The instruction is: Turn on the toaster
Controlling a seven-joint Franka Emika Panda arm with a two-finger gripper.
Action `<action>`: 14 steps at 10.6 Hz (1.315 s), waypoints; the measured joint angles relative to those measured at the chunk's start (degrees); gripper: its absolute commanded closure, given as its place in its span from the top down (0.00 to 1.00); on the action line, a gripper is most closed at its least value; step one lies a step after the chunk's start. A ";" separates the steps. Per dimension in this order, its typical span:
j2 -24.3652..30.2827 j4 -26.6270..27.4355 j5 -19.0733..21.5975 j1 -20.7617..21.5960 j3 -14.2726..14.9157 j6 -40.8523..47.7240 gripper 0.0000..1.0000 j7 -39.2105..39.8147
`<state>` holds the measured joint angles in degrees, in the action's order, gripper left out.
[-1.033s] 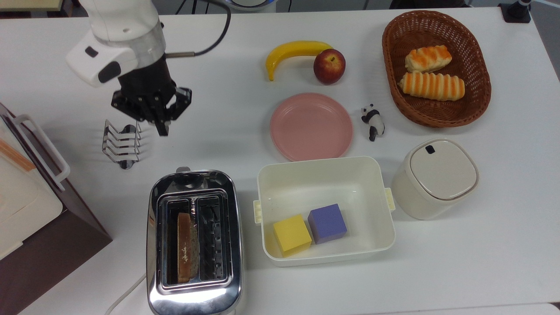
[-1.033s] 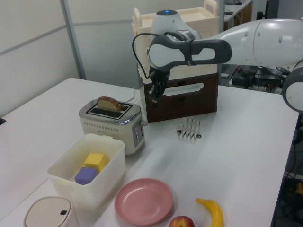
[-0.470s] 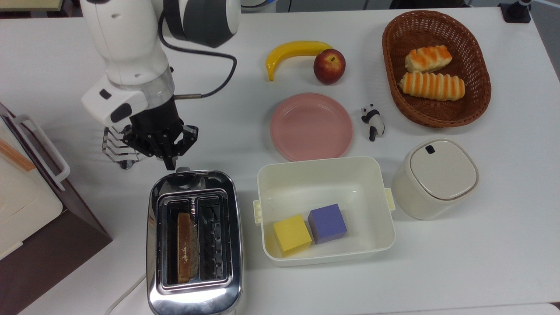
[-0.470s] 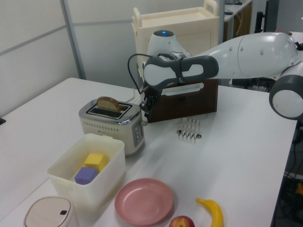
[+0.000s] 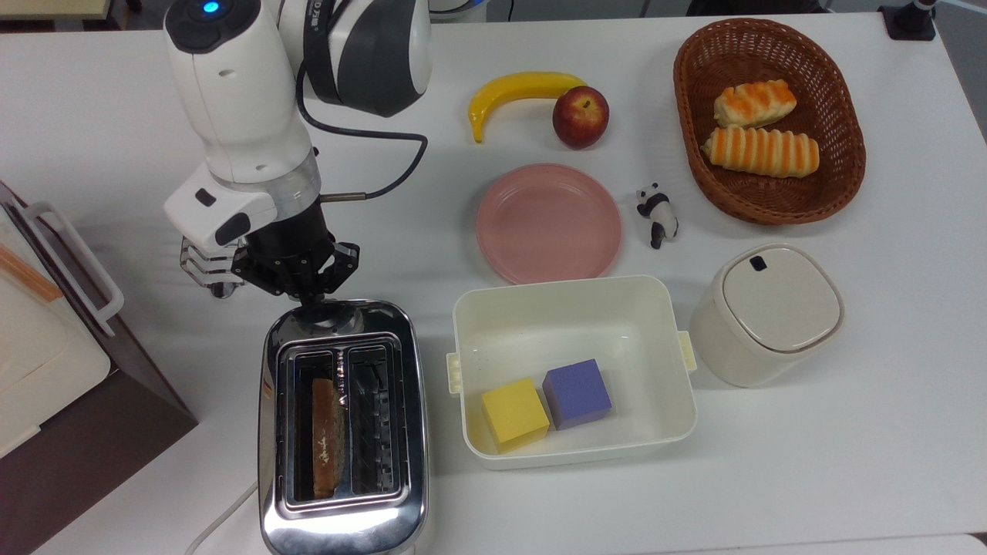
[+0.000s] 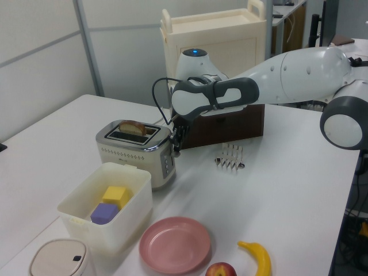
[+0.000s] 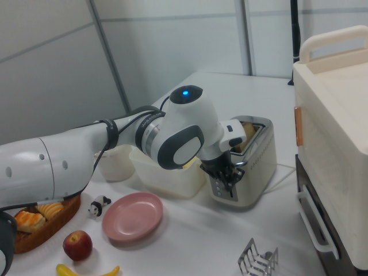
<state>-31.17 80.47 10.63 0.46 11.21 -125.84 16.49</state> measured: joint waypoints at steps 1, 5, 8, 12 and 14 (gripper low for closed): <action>-0.26 0.00 0.00 0.01 -0.02 -0.03 0.00 0.01; -1.99 0.26 -0.06 0.02 -0.15 -0.78 0.00 0.77; -3.20 0.99 -1.36 0.20 -0.32 -1.01 0.00 1.42; -3.18 1.16 -2.57 0.38 -0.32 -1.29 0.00 1.42; -3.18 1.11 -2.57 0.39 -0.32 -1.32 0.00 1.42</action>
<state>-34.35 81.58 8.06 0.85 10.88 -127.16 17.90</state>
